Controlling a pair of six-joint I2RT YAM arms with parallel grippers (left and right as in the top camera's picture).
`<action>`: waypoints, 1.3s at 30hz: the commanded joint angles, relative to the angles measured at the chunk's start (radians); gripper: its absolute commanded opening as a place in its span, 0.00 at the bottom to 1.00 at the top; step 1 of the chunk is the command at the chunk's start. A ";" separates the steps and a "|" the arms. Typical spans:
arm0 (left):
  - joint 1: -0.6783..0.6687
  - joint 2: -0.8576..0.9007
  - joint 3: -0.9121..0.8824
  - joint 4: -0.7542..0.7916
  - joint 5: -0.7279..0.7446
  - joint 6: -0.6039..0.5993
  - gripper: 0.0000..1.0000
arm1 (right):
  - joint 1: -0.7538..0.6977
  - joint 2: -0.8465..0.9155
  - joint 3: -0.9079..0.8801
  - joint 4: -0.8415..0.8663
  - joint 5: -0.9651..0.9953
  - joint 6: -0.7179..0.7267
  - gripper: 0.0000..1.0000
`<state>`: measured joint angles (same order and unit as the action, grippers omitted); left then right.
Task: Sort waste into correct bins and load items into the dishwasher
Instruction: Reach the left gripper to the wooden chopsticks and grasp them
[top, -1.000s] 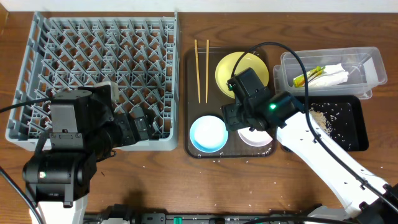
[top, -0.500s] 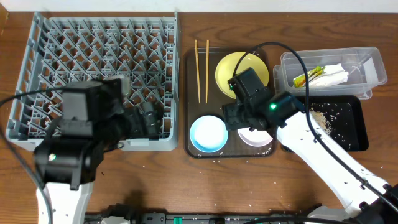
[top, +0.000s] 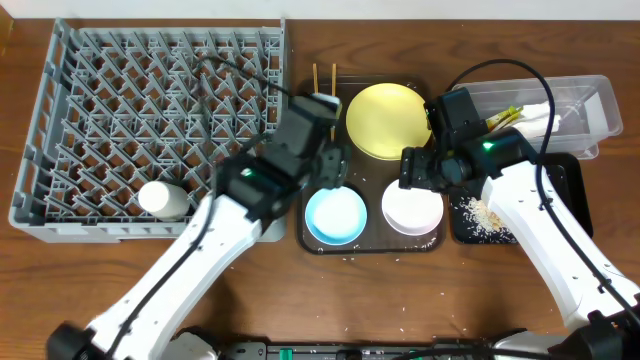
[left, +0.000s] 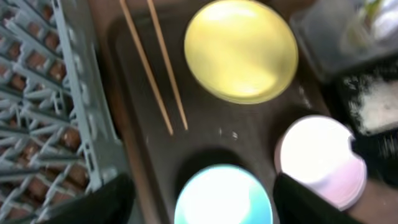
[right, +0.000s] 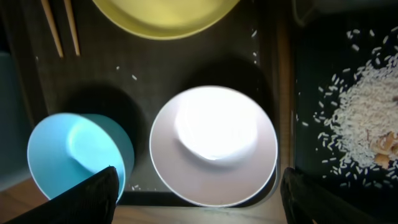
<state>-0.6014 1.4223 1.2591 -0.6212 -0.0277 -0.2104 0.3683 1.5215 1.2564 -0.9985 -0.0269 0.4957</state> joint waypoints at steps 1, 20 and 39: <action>-0.004 0.079 0.019 0.067 -0.059 0.009 0.83 | -0.006 -0.001 0.005 -0.033 0.027 -0.013 0.82; 0.137 0.441 0.269 0.148 -0.004 0.017 0.68 | -0.007 -0.001 -0.031 -0.053 0.056 -0.014 0.88; 0.146 0.728 0.273 0.220 -0.071 0.014 0.46 | 0.018 -0.001 -0.031 -0.061 0.048 -0.014 0.87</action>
<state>-0.4599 2.1254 1.5192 -0.4129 -0.0631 -0.2024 0.3733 1.5215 1.2327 -1.0565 0.0154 0.4889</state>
